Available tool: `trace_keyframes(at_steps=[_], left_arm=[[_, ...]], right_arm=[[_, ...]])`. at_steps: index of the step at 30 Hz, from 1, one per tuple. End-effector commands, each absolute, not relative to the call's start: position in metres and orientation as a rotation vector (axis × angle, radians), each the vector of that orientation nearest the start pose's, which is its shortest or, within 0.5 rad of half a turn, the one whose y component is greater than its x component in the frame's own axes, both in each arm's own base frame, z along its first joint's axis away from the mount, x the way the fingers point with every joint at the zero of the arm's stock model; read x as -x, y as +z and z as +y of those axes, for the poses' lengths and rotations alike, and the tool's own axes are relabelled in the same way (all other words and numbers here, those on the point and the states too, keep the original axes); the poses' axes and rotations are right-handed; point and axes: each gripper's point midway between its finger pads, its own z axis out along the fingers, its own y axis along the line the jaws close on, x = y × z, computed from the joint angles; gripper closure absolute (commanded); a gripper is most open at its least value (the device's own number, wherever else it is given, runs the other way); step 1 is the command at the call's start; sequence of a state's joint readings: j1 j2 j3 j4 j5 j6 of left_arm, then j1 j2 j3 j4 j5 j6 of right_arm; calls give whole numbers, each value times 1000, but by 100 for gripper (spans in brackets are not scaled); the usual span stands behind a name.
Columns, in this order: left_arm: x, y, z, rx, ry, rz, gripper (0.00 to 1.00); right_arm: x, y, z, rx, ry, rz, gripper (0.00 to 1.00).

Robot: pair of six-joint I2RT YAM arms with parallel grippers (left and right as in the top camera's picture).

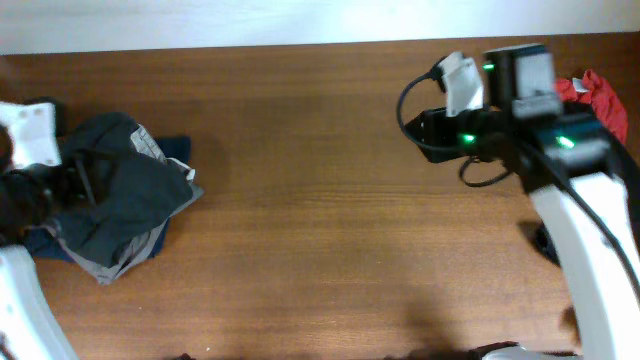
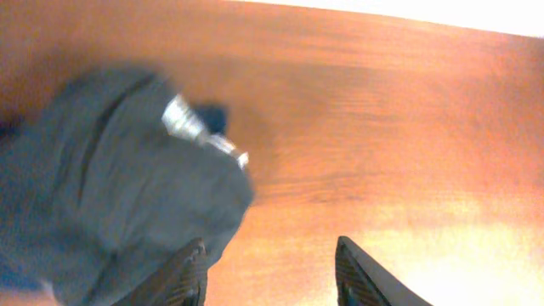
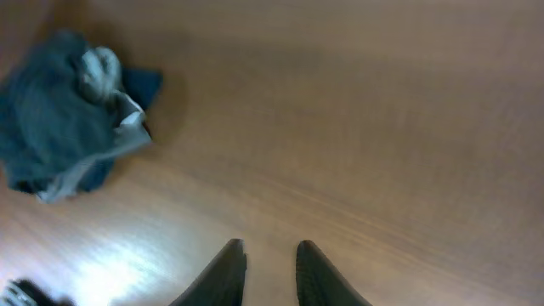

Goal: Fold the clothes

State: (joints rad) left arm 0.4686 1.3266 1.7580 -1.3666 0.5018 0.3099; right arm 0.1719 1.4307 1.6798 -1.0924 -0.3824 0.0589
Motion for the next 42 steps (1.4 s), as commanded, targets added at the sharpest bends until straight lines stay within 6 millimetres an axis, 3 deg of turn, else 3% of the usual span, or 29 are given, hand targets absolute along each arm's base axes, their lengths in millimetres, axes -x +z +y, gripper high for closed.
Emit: trace_keyframes(at_steps=[1,3,4,5,11,32,36,42], left_arm=[[-277,368,26,-265,-147,2305,48],[-265,377,8,-329,-140,2273,39],[-258,381,-2,-342,-157,2259,1],[-253,384,-8,-345,-172,2250,1],[-223,385,-24,-368,-205,2258,1],[-220,385,-25,-368,-205,2257,1],[-220,385,-25,-368,-205,2258,1],[-220,385,-25,-368,-205,2258,1]], right_arm=[[-322,373,121,360,532,2237,59],[-308,389,118,362,522,2186,32],[-302,394,115,357,508,2173,3],[-297,398,111,349,491,2163,1],[-277,404,97,313,419,2157,1],[-293,388,99,308,416,2219,1],[-292,389,84,273,315,2215,1],[-272,415,42,136,101,2057,1]])
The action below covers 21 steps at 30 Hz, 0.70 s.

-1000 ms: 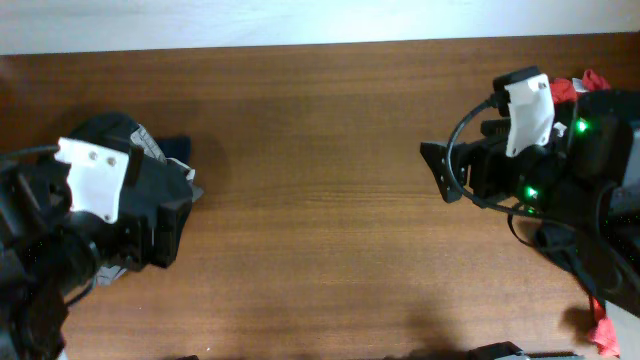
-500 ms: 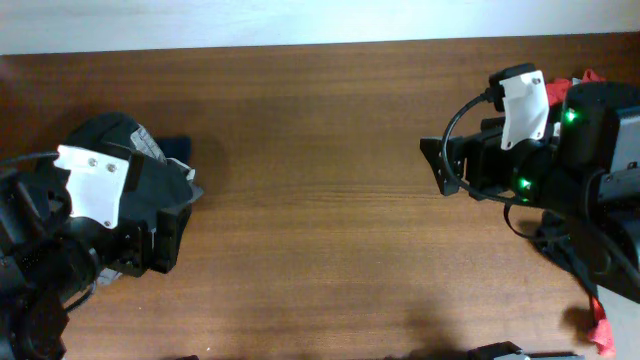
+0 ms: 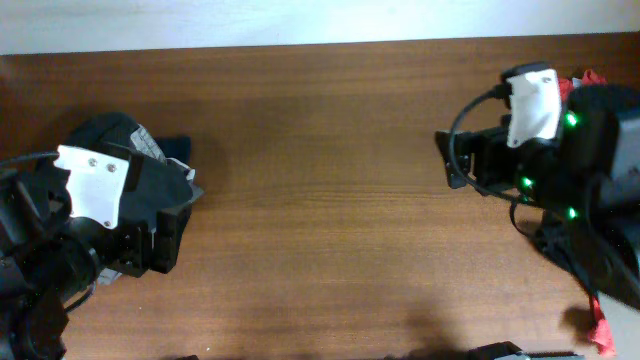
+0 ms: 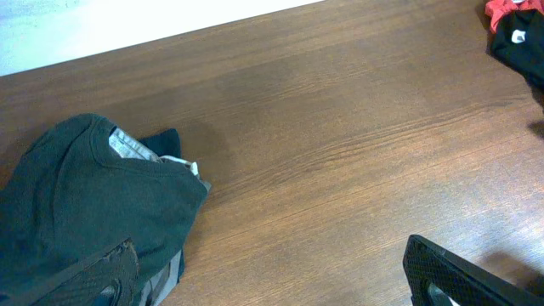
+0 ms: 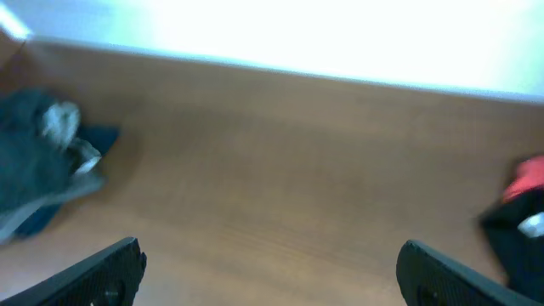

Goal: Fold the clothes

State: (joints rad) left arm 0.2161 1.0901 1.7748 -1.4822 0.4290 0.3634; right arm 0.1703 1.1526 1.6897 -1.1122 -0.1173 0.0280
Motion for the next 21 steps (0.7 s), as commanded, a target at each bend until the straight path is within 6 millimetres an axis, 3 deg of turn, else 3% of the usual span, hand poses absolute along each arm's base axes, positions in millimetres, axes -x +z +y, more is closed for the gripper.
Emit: trace_keyframes(at_steps=[1,5,8,15,21], left_arm=[[-220,385,-25,-368,-205,2257,1],[-220,385,-25,-368,-205,2257,1],[-220,385,-25,-368,-205,2258,1],[-220,385,-25,-368,-205,2257,1],[-220,385,-25,-368,-205,2257,1]], right_arm=[[-267,416,34,108,71,2023,1],[-248,398,11,23,-17,1940,1],[-233,358,1,-9,-52,1934,1],[-200,242,-2,4,-58,2031,1],[-196,186,3,16,-22,1996,1]])
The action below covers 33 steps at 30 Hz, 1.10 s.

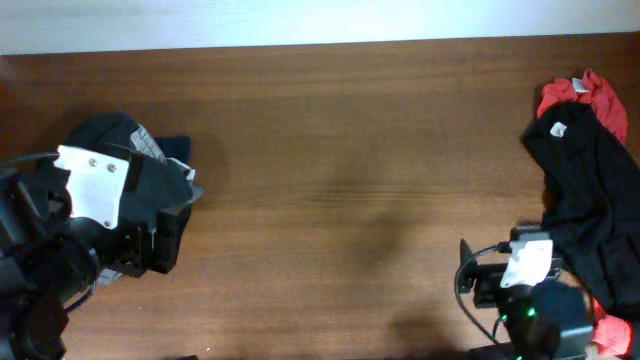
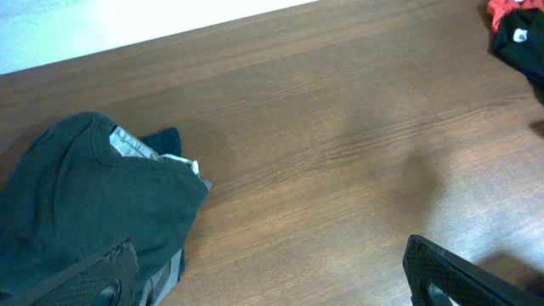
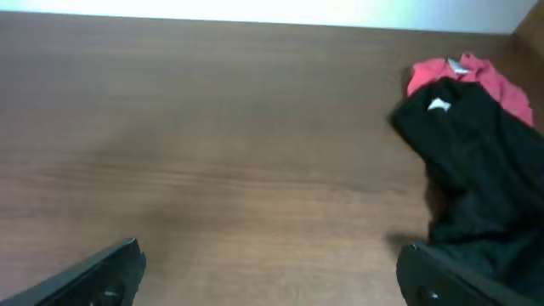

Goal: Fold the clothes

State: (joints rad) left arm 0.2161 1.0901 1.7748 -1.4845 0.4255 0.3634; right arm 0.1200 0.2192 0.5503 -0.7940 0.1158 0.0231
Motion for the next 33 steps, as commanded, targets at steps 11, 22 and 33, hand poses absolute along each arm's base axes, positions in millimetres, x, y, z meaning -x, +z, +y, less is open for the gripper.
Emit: trace_keyframes(at_steps=[11,22,33], left_arm=[[-220,385,-25,-368,-205,2258,1],[-220,385,-25,-368,-205,2258,1],[-220,385,-25,-368,-205,2258,1]], right_arm=[[-216,133,12,37,18,1955,1],[-220,114,12,38,16,1962,1],[-220,120,12,36,19,1931,1]])
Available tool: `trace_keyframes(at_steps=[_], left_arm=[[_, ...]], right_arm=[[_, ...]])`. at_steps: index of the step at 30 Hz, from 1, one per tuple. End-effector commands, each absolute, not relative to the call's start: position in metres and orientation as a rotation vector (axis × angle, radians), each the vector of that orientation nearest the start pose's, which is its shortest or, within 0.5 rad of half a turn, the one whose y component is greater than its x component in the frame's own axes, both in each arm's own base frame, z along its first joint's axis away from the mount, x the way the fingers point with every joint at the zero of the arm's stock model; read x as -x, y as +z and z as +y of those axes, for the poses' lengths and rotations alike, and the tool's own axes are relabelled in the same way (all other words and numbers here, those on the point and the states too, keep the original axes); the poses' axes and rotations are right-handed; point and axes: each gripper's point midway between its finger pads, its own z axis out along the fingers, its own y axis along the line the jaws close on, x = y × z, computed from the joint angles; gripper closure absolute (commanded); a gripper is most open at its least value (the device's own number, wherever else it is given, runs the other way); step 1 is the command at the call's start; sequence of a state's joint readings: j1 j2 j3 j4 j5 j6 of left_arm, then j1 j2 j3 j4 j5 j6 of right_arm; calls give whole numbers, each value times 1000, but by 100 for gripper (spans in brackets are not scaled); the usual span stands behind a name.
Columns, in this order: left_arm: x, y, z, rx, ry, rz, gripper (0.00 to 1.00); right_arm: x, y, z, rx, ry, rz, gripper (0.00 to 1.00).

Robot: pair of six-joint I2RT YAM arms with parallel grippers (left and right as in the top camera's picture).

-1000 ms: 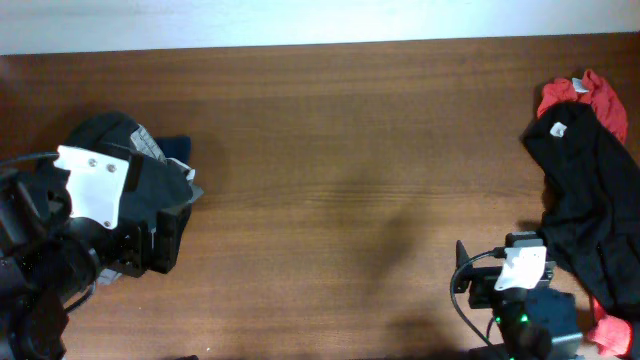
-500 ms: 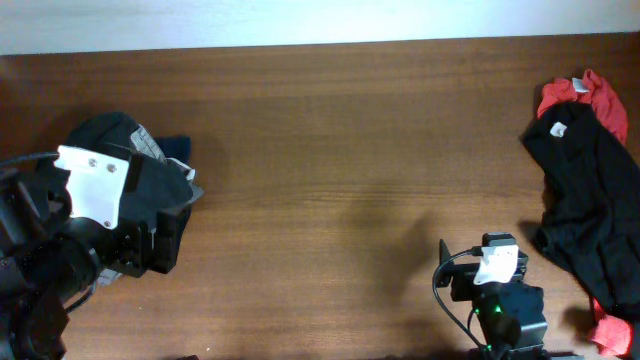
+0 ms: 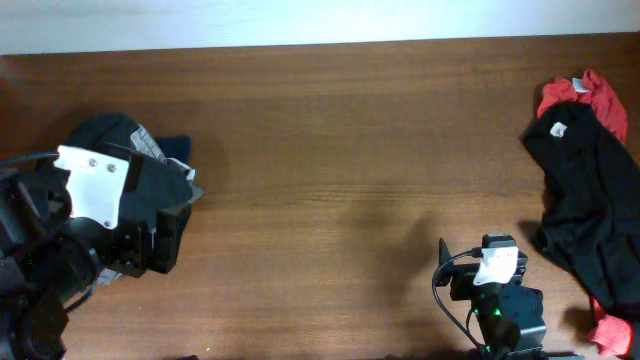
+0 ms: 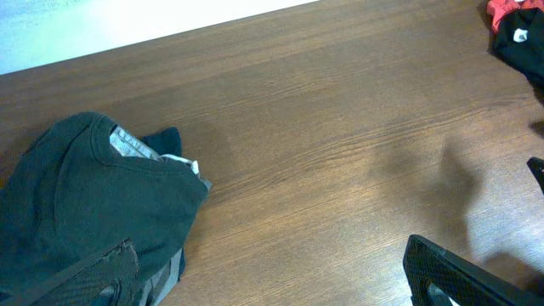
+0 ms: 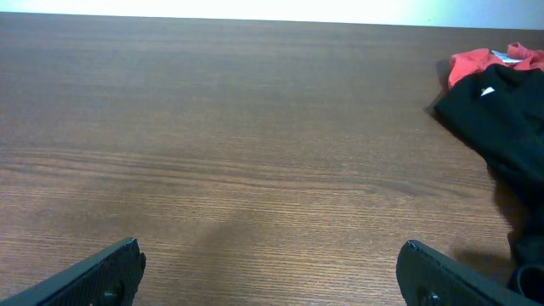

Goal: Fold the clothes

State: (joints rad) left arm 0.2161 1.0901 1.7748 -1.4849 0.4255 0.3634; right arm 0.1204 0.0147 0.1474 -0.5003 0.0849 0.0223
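Note:
A folded dark green garment (image 3: 135, 165) lies at the table's left, its near part hidden under my left arm (image 3: 90, 215); the left wrist view shows it (image 4: 85, 204) with a grey collar label. A crumpled black garment (image 3: 580, 200) lies over a red one (image 3: 585, 98) at the right edge. My left gripper (image 4: 272, 280) is open wide, its left finger over the green garment's edge, holding nothing. My right gripper (image 5: 272, 276) is open wide over bare wood, the black garment (image 5: 501, 110) far to its right.
The wooden table (image 3: 330, 150) spans the whole view, with a white wall along its far edge. My right arm (image 3: 497, 300) sits low at the front edge. A bit of red cloth (image 3: 608, 335) shows at the bottom right corner.
My right arm has shifted a little to the left along the front edge, so the black and red clothes sit further right in its wrist view. The left arm and the clothes have not moved.
At first my left gripper was low beside the green garment and my right arm reached over the back right, jaws narrow. Then both grippers were open wide, the left arm drawn back at front left. Then the right arm was at the front edge, uncovering the black and red clothes.

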Motion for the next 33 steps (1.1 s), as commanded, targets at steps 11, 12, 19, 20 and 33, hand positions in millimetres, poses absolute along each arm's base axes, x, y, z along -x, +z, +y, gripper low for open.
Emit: trace_keyframes(at_steps=[11,12,19,20,33], left_arm=[[-220,385,-25,-368,-206,2258,1],[-220,385,-25,-368,-205,2258,1],[-220,385,-25,-368,-205,2258,1],[-220,385,-25,-368,-205,2257,1],[-262,415,-9,-385,-29,1985,1]], right_arm=[[-220,120,12,36,19,1931,1],[-220,120,12,36,19,1931,1],[-220,120,12,36,19,1931,2],[-220,120,12,36,19,1931,1],[-220,120,12,36,19,1932,1]])
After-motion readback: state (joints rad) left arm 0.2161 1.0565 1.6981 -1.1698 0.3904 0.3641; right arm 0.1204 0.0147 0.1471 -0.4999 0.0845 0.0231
